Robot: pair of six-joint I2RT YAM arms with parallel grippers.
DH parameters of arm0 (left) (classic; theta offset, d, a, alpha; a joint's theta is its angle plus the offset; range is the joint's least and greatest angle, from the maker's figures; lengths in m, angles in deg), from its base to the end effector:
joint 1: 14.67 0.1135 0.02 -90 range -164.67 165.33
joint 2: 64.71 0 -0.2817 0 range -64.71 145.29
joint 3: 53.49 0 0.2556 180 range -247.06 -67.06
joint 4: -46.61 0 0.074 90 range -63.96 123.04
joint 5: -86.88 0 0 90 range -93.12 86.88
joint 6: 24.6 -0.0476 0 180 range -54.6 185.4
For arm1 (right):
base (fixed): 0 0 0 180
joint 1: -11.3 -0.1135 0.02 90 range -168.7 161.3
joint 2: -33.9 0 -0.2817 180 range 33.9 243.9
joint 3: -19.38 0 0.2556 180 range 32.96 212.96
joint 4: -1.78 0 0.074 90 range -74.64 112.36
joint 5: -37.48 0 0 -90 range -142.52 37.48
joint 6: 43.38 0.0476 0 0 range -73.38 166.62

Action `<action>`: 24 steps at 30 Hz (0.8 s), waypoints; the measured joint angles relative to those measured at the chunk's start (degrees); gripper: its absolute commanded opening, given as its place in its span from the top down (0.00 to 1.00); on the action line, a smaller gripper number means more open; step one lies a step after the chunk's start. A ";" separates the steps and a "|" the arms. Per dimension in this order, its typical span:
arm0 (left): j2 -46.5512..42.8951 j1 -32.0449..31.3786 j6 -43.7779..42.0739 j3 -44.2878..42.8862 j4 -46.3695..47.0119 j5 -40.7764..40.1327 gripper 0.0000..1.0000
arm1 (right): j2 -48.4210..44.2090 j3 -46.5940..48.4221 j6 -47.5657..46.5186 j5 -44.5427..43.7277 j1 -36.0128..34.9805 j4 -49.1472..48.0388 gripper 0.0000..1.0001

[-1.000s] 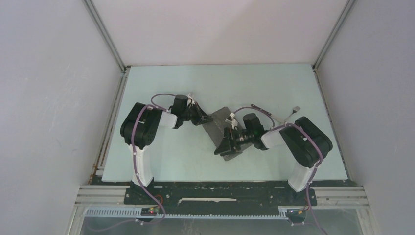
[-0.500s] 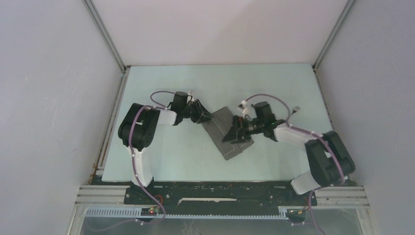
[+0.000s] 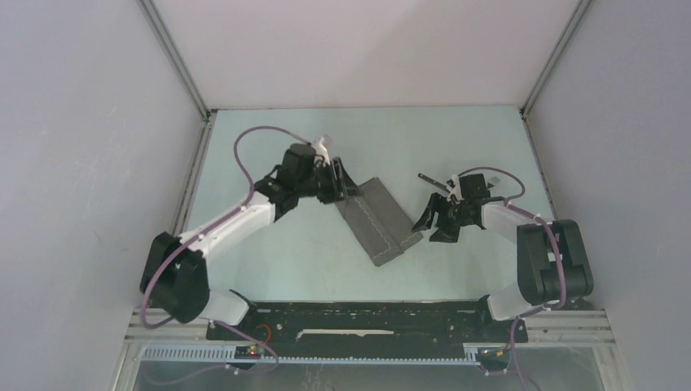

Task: Fold the napkin into a case and place the utensils inside
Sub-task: Smooth out the 2/3-rectangle-folded napkin at the center of the board, then pick up the 2/3-rectangle-folded napkin at the center of the board.

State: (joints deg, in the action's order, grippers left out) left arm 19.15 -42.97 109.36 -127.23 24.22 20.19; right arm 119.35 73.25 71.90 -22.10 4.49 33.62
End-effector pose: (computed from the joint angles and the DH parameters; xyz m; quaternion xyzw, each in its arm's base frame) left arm 0.2911 -0.1781 0.2854 -0.0207 0.8639 -0.4208 0.2760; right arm 0.2621 0.0556 0.1576 0.0912 0.9366 0.3067 0.1426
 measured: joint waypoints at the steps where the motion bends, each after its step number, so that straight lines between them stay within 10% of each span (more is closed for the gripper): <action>1: -2.12 -2.25 -0.46 1.49 -1.14 -1.25 0.49 | 0.66 -0.26 -0.15 0.17 0.11 -0.07 0.30; 24: 1.03 -14.36 6.14 7.78 -9.09 -7.96 0.58 | 1.09 -1.84 -0.76 2.49 -7.28 -5.05 0.88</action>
State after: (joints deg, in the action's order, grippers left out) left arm 20.17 -57.33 115.51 -119.45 15.12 12.23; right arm 120.44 71.42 71.13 -19.61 -2.79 28.57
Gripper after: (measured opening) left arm 0.426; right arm 0.169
